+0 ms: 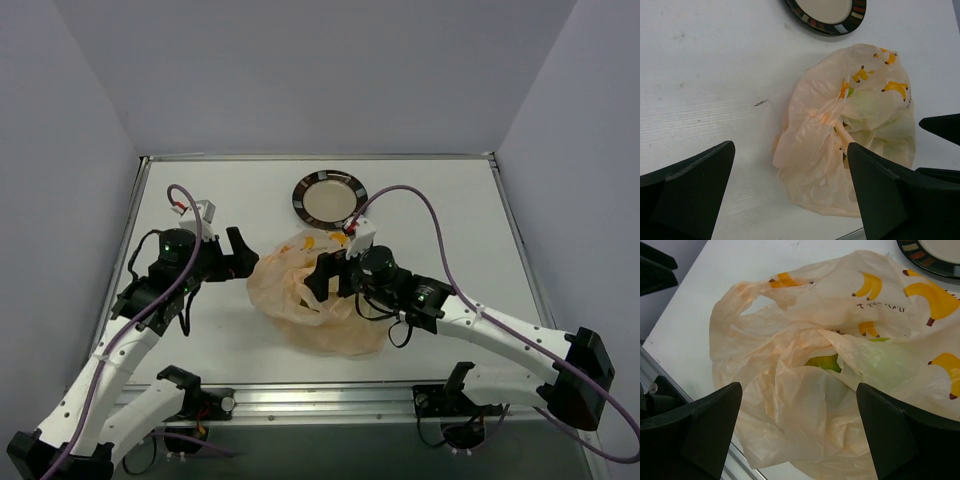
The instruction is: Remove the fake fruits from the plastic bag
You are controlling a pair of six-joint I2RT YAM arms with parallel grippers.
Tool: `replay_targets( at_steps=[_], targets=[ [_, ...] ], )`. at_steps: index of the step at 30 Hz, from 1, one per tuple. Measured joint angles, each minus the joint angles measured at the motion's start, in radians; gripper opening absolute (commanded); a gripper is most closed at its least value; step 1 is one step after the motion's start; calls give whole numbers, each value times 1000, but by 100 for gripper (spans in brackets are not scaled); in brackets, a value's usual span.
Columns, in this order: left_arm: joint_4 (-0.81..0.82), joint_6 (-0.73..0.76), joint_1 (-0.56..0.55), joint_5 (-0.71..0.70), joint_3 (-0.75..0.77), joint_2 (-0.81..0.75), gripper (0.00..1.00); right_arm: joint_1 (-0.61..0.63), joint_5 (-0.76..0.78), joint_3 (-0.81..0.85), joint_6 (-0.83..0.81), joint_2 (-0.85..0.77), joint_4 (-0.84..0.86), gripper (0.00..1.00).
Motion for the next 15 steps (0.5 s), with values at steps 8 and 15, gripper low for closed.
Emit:
replay_targets(
  at_steps=[8,15],
  targets=[
    [-36,-1,0,31,0,-65,94,108,121,26,-45,88,-11,74],
    [-87,-6,1,109,12,0,94,117,126,53,-45,180,31,77]
  ],
)
